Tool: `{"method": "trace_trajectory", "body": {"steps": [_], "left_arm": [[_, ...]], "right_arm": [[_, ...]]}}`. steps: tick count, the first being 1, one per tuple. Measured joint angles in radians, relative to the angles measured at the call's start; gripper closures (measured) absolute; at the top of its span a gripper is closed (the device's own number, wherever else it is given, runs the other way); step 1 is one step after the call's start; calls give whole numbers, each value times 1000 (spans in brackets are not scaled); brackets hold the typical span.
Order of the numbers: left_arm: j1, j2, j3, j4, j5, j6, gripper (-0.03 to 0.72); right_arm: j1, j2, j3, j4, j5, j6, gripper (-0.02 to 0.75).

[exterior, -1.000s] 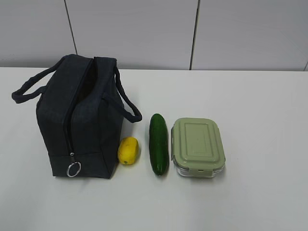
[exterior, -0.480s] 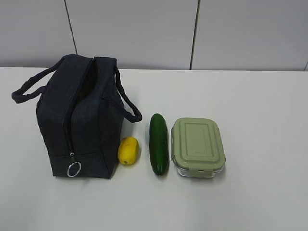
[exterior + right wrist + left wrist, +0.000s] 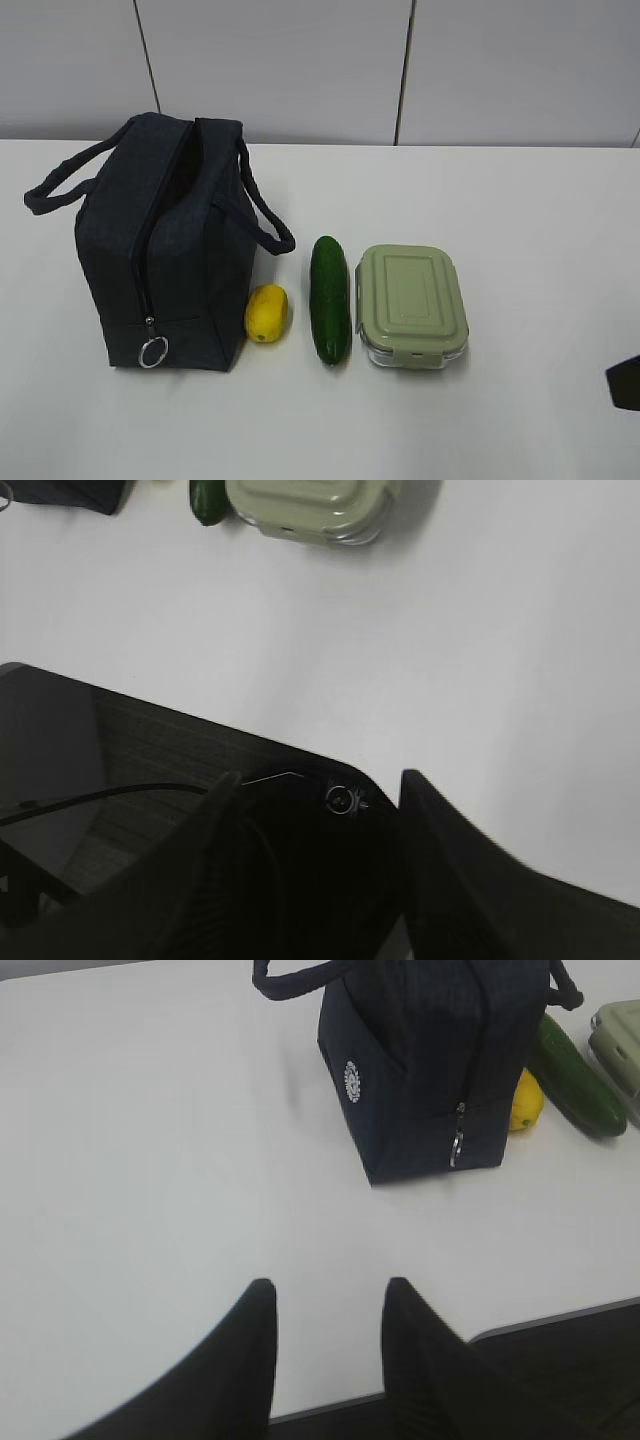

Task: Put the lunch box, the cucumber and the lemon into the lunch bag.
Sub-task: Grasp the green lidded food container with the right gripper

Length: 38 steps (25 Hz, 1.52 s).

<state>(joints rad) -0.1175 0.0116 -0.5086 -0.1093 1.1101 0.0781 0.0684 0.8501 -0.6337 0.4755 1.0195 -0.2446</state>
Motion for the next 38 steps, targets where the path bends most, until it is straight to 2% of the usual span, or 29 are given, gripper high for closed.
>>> {"method": "trace_trajectory", "body": {"steps": [5,15,21,26,32,38], "left_arm": [[0,0,0,0,0,0,450],[0,0,0,0,0,0,450],[0,0,0,0,0,0,450],[0,0,0,0,0,0,450],[0,0,0,0,0,0,450],[0,0,0,0,0,0,450]], "right_arm": [[0,165,-43,113,-33,-86,372],[0,461,-242,158,-82,-157,372],[-8,631,-297,315,-65,-287,381],[-95,726,-299,492,-2,-443,379],[-233,842,-303,632,119,-603,379],[-259,943,-309,682,142,-696,379]]}}
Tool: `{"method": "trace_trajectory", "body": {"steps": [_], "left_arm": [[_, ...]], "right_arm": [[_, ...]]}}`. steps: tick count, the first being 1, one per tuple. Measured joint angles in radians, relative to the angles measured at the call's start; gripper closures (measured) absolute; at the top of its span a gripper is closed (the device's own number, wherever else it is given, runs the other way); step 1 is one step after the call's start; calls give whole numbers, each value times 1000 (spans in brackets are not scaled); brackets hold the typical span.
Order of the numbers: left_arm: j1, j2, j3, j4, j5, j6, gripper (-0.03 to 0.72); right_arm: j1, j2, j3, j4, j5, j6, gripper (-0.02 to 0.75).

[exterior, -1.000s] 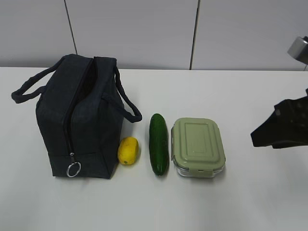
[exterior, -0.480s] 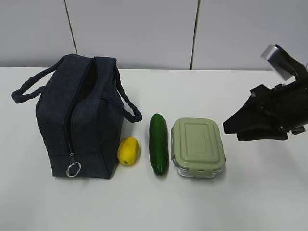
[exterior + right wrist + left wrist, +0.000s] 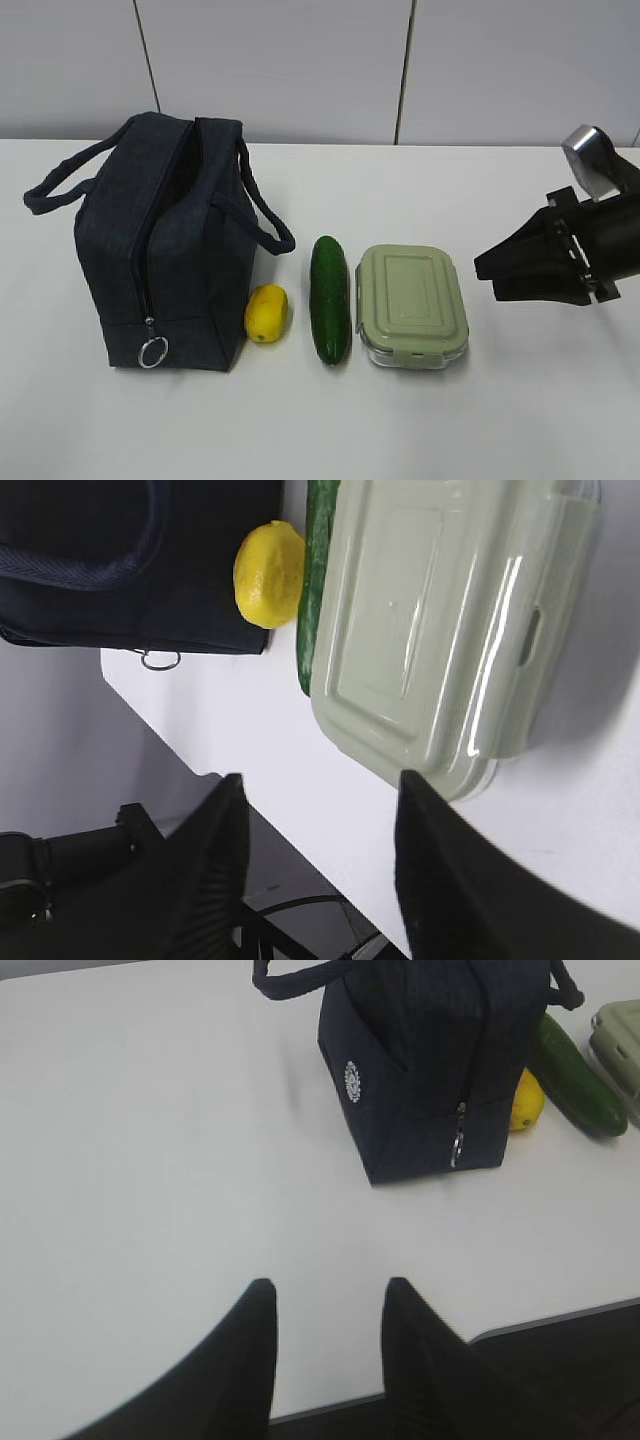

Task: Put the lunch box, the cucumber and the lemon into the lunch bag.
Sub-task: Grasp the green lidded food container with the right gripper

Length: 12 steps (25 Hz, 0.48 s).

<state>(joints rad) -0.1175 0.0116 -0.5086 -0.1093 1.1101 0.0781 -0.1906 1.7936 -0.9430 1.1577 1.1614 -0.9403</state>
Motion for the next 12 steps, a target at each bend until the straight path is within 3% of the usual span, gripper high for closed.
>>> {"method": "trace_trajectory", "body": {"steps": [9,12], "left_arm": [[0,0,0,0,0,0,450],[0,0,0,0,0,0,450]], "right_arm": [[0,7,-1,3,-10,-6,375],[0,7,-1,2,-47,-4,323]]}}
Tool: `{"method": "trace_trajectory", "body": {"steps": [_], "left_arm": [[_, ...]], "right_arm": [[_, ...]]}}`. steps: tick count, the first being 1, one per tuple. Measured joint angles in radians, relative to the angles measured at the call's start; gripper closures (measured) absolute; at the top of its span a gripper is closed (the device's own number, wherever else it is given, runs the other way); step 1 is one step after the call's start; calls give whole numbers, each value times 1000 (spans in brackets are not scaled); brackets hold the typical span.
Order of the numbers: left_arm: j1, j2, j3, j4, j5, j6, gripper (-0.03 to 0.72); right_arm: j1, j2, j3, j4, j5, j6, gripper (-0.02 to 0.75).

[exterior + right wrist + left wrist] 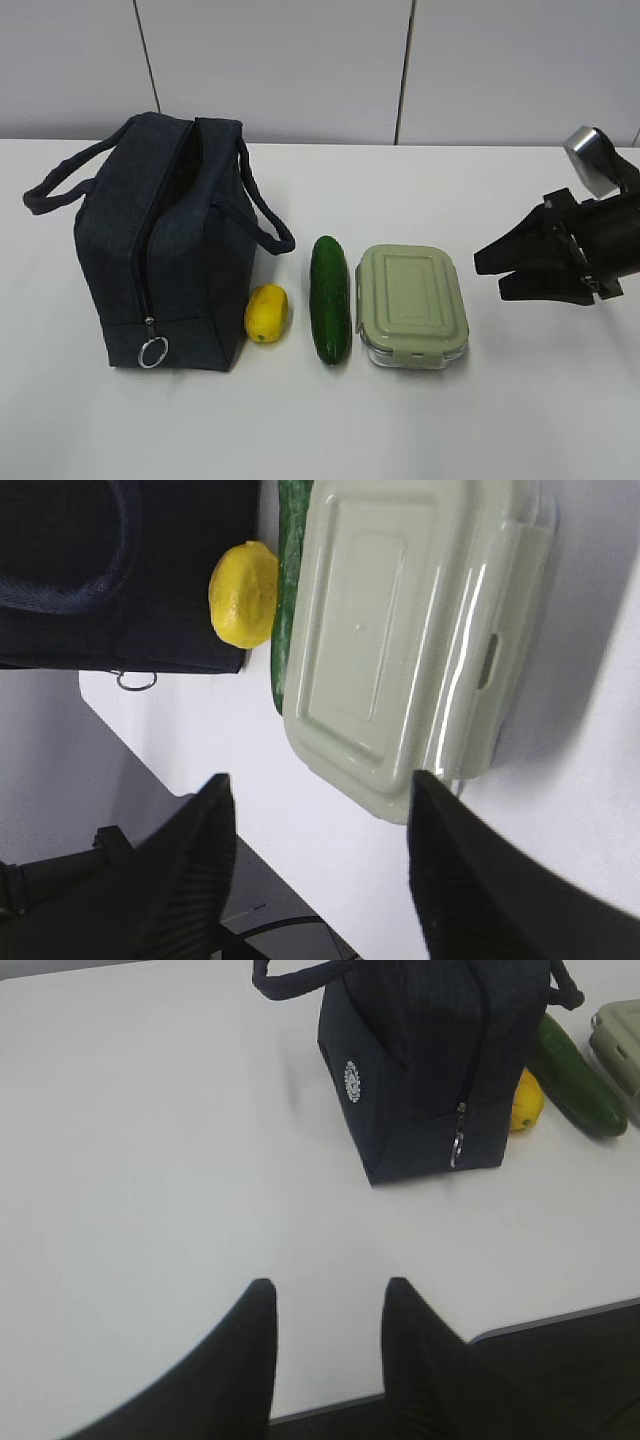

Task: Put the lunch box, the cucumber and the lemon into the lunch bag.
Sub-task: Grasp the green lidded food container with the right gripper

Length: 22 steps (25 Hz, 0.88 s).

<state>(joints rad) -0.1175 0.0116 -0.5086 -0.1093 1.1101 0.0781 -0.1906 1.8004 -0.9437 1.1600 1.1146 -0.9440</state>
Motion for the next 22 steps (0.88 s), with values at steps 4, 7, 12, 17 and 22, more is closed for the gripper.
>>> {"method": "trace_trajectory", "body": {"steps": [4,7,12,17,22], "left_arm": [[0,0,0,0,0,0,450],[0,0,0,0,0,0,450],[0,0,0,0,0,0,450],[0,0,0,0,0,0,450],[0,0,0,0,0,0,450]], "right_arm": [[0,0,0,2,-24,-24,158],[0,0,0,11,-30,-93,136],[0,0,0,44,-36,-115,220],[0,20,-4,61,-20,-135,254],[0,139,-53,77,42,-196,257]]}}
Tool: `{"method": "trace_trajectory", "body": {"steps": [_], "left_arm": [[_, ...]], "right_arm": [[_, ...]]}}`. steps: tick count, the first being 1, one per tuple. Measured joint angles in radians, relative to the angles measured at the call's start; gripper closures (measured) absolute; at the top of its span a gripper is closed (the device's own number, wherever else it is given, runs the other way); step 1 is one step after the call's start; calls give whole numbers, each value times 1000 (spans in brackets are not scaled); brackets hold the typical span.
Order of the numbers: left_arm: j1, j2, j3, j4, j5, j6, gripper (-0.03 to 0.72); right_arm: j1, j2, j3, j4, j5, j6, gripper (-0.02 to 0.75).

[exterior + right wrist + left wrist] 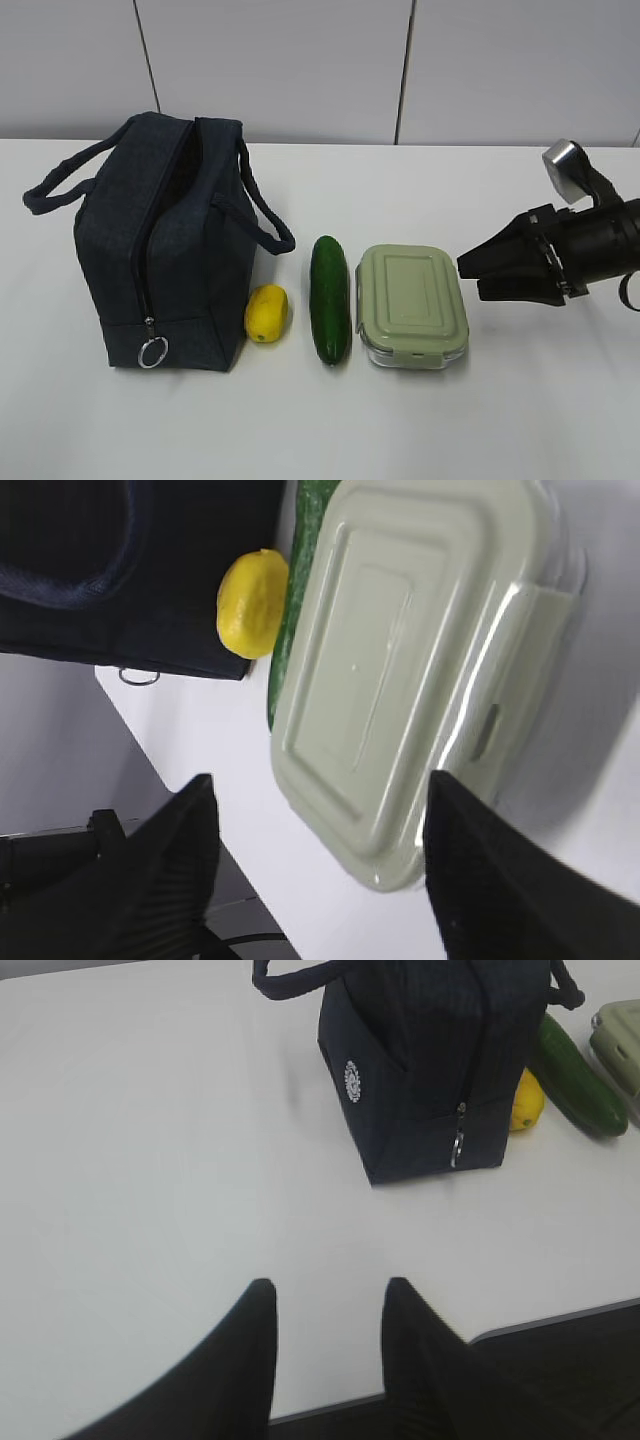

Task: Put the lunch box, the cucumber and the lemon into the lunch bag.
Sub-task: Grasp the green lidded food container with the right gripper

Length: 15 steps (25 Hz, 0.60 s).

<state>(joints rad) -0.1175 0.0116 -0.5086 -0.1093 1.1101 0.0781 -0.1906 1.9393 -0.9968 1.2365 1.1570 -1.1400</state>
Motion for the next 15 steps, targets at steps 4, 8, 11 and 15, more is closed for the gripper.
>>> {"method": "trace_trajectory", "body": {"steps": [4,8,11,15], "left_arm": [[0,0,0,0,0,0,450],[0,0,0,0,0,0,450],[0,0,0,0,0,0,450],[0,0,0,0,0,0,450]], "right_arm": [[0,23,-52,-27,2,-14,260],[0,61,-104,-71,9,7,262],[0,103,-117,-75,9,33,262],[0,124,-117,-75,9,48,262]]}}
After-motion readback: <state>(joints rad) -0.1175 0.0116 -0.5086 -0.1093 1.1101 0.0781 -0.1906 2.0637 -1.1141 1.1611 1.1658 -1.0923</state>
